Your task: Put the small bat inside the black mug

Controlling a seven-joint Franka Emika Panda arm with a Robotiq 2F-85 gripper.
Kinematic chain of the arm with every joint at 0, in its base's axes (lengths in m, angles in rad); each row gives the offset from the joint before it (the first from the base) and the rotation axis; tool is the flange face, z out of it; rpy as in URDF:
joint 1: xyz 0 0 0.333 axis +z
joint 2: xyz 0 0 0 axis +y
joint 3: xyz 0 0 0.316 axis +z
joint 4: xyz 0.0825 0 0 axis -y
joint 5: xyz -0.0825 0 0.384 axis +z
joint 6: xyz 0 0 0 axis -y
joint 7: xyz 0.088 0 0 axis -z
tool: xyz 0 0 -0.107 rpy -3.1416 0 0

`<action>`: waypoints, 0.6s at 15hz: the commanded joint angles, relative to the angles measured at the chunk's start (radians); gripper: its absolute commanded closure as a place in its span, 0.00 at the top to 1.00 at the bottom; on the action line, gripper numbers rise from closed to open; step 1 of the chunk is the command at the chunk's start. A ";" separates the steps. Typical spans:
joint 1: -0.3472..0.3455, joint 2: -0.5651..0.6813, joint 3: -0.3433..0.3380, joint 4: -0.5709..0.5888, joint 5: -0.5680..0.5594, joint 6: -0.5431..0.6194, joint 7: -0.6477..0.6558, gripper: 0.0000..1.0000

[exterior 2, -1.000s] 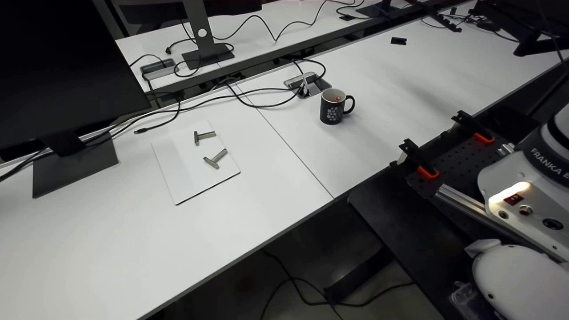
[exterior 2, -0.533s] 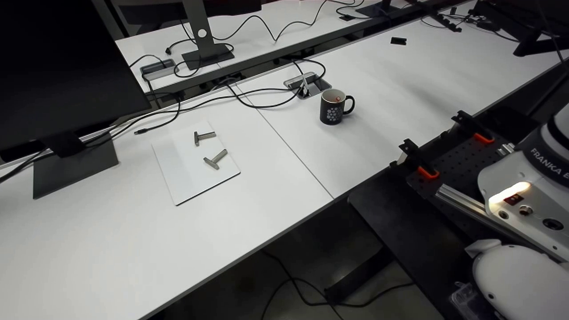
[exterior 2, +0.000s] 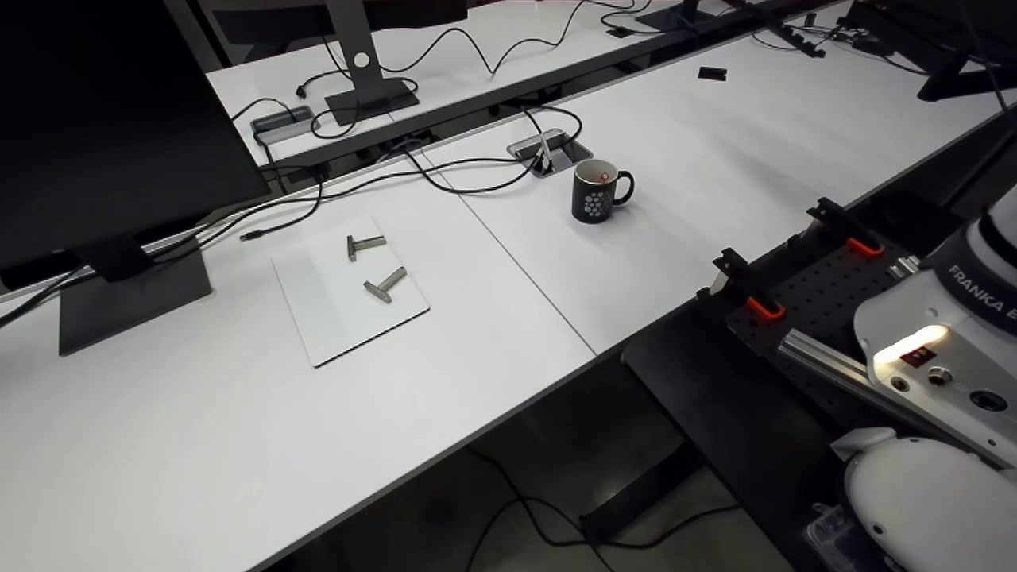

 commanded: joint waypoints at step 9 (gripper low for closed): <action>0.066 0.038 -0.028 -0.144 -0.400 0.010 -0.050 1.00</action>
